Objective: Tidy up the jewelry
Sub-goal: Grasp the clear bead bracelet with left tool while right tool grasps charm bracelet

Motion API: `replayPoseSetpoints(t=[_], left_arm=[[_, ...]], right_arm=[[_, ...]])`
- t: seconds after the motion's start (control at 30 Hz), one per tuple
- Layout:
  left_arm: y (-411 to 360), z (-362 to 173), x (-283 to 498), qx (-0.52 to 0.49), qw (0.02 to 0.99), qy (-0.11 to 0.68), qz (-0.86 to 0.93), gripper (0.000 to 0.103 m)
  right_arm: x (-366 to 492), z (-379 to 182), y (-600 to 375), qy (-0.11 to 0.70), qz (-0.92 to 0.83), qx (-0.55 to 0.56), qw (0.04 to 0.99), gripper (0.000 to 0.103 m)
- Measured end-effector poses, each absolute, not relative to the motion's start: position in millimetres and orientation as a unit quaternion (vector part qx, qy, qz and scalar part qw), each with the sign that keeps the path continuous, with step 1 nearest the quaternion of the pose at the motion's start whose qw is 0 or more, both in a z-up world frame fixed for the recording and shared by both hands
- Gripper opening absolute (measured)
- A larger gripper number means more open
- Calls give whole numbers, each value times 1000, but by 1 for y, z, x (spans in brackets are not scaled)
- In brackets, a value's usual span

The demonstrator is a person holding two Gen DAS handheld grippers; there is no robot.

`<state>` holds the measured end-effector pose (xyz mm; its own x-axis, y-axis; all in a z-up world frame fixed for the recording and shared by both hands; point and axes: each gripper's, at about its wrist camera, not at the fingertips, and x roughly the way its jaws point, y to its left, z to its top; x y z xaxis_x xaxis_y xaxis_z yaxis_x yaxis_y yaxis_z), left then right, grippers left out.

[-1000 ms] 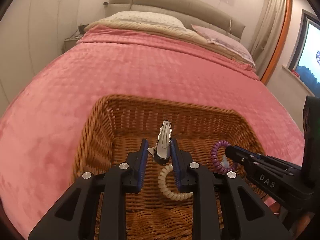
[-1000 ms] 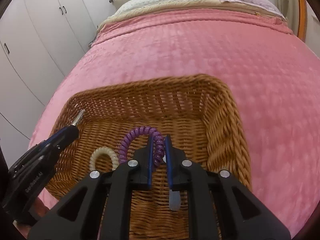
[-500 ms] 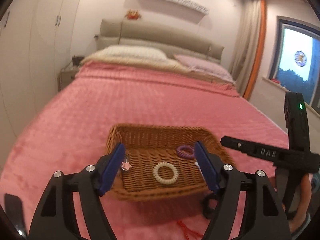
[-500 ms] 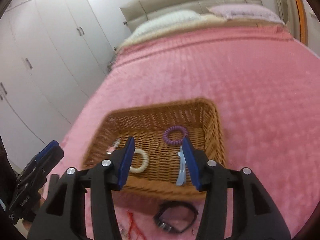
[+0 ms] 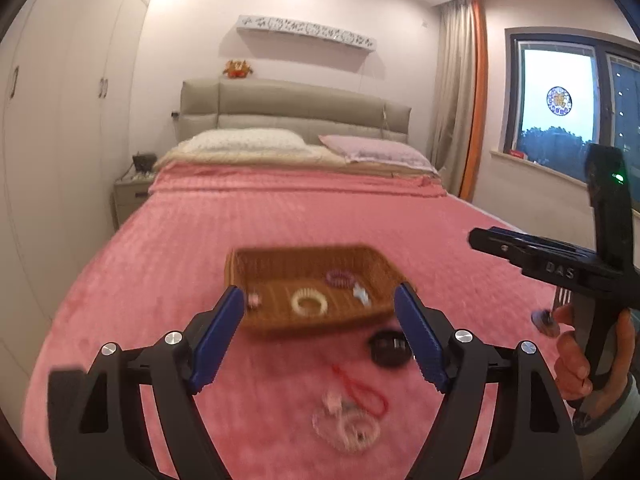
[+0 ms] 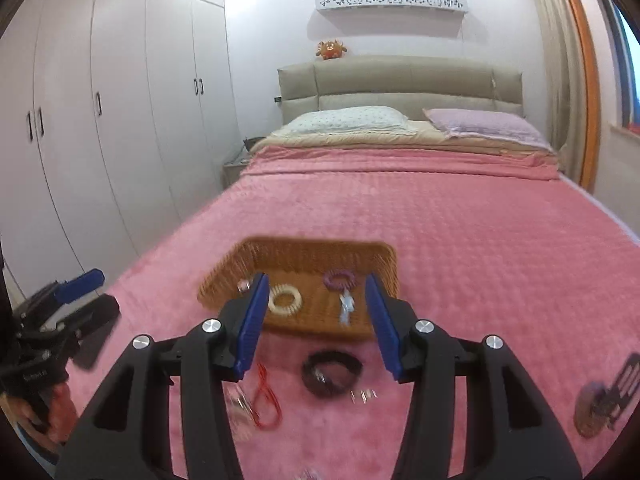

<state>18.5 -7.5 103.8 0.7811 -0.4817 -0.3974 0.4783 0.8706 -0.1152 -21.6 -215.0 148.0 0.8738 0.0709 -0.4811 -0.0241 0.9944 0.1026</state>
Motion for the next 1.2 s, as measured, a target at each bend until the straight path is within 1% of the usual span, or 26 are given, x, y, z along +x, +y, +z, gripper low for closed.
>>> replayPoseSetpoints(t=[0.1, 0.4, 0.5, 0.53, 0.63, 0.77, 0.8, 0.83, 0.87, 0.97, 1.13, 1.2], left_arm=[[-1, 75, 10, -18, 935, 239, -260, 75], [4, -10, 6, -38, 896, 338, -287, 68], [-2, -25, 10, -28, 887, 354, -296, 60], [-5, -28, 14, -23, 884, 358, -299, 58], [-17, -30, 22, -17, 879, 366, -306, 57], [-31, -39, 42, -19, 864, 395, -311, 57], [-33, -42, 46, -16, 861, 404, -310, 54], [-37, -44, 49, -13, 857, 410, -311, 45], [-39, -45, 51, -10, 856, 413, -311, 44], [-39, -44, 53, -7, 859, 410, -307, 44], [-36, -32, 46, 1, 873, 383, -302, 44], [-44, -33, 48, 16, 867, 390, -310, 44]], right_arm=[[-40, 117, -212, 270, 25, 47, 961, 47], [-72, 32, -201, 352, 24, 62, 934, 47], [-81, 10, -203, 383, 16, 87, 920, 47], [-82, 3, -205, 393, 22, 103, 914, 47], [-84, -15, -207, 416, 26, 135, 899, 47], [-86, -18, -202, 415, 18, 127, 901, 47], [-85, -17, -200, 415, 17, 123, 901, 47], [-84, -18, -198, 415, 16, 121, 902, 47], [-84, -19, -197, 415, 15, 120, 902, 47], [-83, -18, -195, 412, 12, 114, 904, 47], [-80, -20, -192, 411, 13, 102, 906, 47], [-78, -21, -190, 410, 11, 95, 907, 47]])
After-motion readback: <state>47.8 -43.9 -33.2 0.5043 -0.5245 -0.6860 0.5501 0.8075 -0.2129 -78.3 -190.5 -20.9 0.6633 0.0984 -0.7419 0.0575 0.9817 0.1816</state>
